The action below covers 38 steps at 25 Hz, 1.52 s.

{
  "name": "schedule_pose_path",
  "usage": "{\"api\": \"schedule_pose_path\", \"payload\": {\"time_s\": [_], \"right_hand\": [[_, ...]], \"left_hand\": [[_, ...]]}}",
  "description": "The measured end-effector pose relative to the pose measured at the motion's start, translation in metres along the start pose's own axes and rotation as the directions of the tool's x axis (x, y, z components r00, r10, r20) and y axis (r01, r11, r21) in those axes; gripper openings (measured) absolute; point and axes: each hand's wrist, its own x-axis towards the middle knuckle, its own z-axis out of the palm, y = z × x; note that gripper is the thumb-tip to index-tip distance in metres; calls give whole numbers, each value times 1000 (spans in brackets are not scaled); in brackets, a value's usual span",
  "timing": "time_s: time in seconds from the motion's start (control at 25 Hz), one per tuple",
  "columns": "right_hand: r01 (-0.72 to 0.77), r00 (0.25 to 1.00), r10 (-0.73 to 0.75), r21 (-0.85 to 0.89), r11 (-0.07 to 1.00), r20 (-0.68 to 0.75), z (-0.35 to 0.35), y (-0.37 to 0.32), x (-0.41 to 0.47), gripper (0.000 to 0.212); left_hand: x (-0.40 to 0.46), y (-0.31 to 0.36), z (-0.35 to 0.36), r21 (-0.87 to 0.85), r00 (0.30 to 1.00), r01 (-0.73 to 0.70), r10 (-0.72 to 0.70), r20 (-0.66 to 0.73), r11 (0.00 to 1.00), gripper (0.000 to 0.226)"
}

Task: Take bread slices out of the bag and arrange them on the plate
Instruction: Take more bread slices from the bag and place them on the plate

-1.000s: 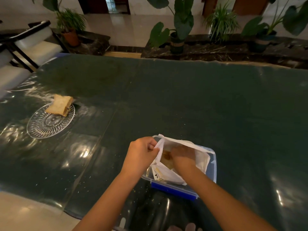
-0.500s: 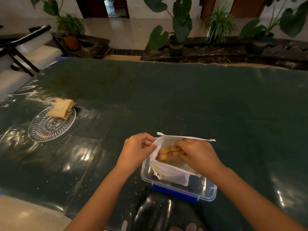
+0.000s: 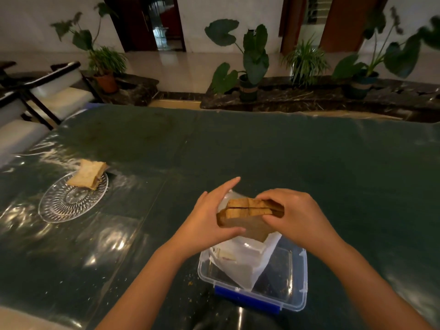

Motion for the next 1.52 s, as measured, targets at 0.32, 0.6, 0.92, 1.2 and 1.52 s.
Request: {"api": "schedule_pose_path", "payload": {"time_s": [0.32, 0.6, 0.92, 1.2, 1.52], "right_hand": [[61, 992, -43, 154, 986, -120, -43, 2, 29, 38], [-66, 988, 151, 773, 630, -39, -9, 14, 37, 49], [-87, 995, 87, 751, 655, 40, 37, -55, 63, 34], [-182, 983, 95, 790, 586, 156, 145, -175, 67, 30], [-267, 963, 130, 781, 564, 235, 286, -319, 61, 34]], "left_hand": [[43, 24, -6, -228, 980, -113, 70, -185, 967, 26], [43, 23, -12, -619, 931, -28, -205, -303, 785, 28], [-15, -20, -80, -748, 898, 70, -367, -241, 660, 45], [-150, -101, -173, -746, 872, 127, -432, -230, 654, 35], [-282, -178, -289, -701, 772, 135, -518, -369, 700, 31]]}}
